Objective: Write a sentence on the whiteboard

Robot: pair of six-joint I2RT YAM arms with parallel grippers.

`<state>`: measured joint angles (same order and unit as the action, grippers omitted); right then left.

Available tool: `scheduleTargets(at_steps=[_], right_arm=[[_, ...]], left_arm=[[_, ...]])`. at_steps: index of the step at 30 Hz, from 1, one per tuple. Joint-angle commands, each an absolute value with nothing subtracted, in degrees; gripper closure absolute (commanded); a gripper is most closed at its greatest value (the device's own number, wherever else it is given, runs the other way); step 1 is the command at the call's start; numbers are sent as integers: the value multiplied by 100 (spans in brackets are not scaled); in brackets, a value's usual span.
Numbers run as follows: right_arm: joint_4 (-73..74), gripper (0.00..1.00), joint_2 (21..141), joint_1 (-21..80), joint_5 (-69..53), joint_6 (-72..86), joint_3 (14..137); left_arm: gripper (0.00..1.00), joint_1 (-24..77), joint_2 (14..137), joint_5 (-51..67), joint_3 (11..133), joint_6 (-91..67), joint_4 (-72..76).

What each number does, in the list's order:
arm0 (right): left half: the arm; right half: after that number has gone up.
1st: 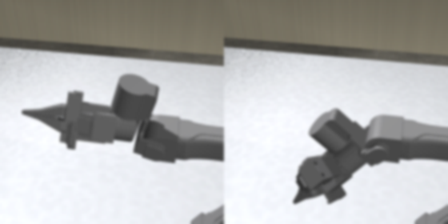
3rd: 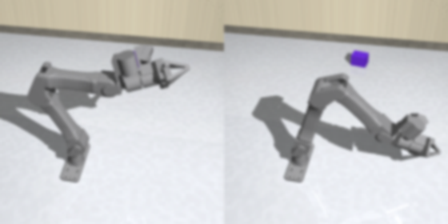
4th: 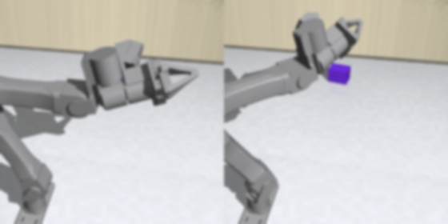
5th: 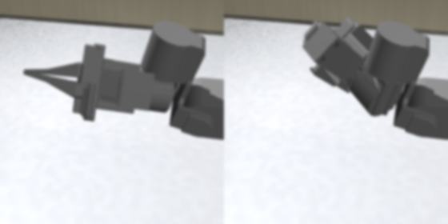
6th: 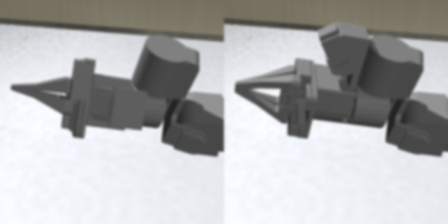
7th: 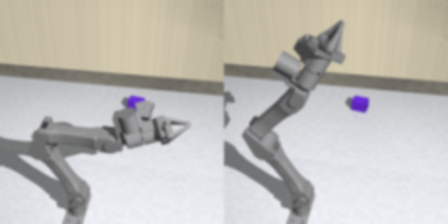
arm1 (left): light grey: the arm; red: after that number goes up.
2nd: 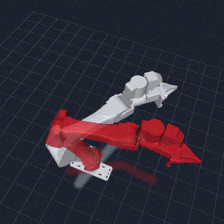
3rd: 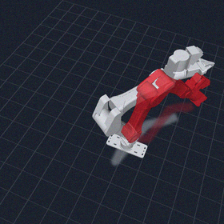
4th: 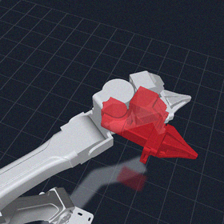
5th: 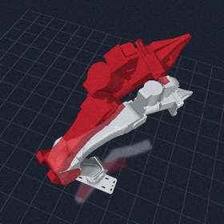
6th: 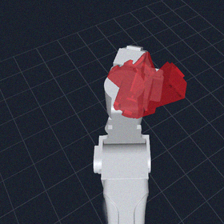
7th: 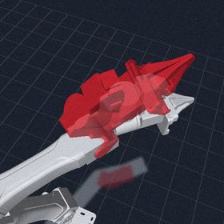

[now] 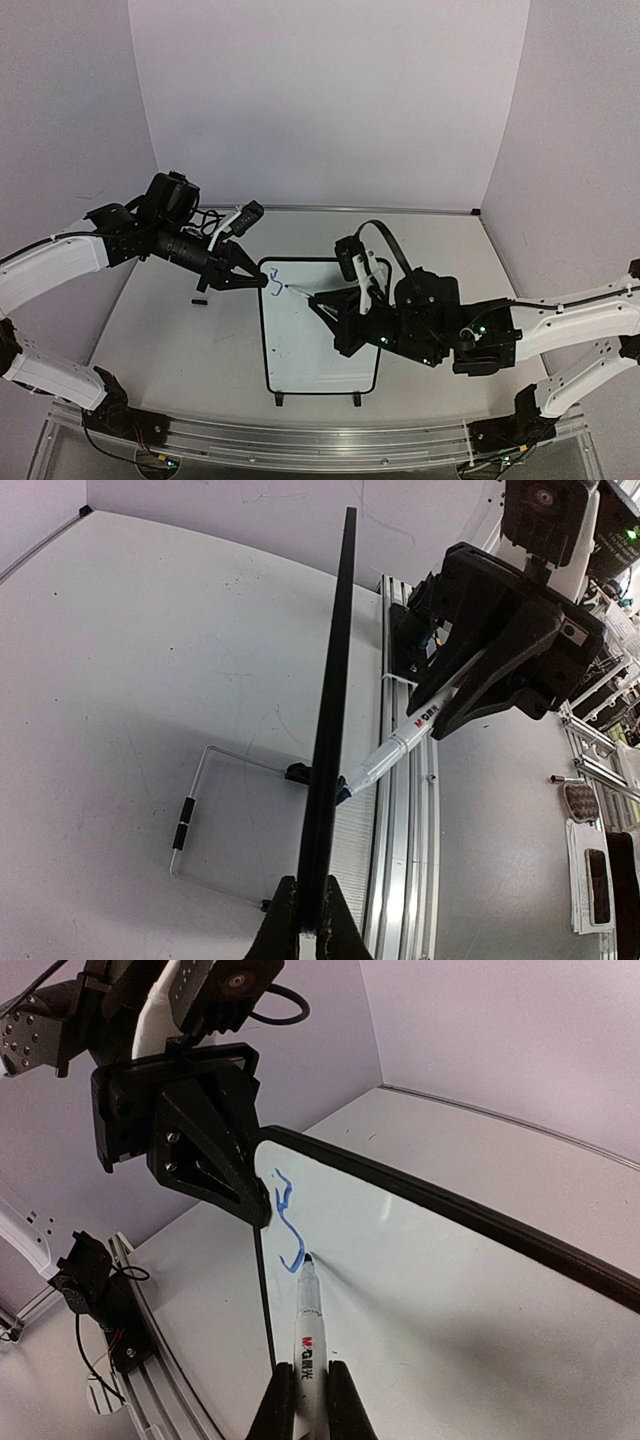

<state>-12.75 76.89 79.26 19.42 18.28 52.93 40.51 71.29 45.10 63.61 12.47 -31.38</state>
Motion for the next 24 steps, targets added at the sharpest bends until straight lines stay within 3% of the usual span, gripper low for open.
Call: scheduleTargets(at_steps=[1,24], right_arm=[[-1371,100,7757,7901,2188,1831,5528],[-1092,100,7888,7902,2069,2059,5587]], left_arm=[[100,4062,7222,4350,6337,1334,-3178],[100,4095,7235,4351,6338,1341,-3183]])
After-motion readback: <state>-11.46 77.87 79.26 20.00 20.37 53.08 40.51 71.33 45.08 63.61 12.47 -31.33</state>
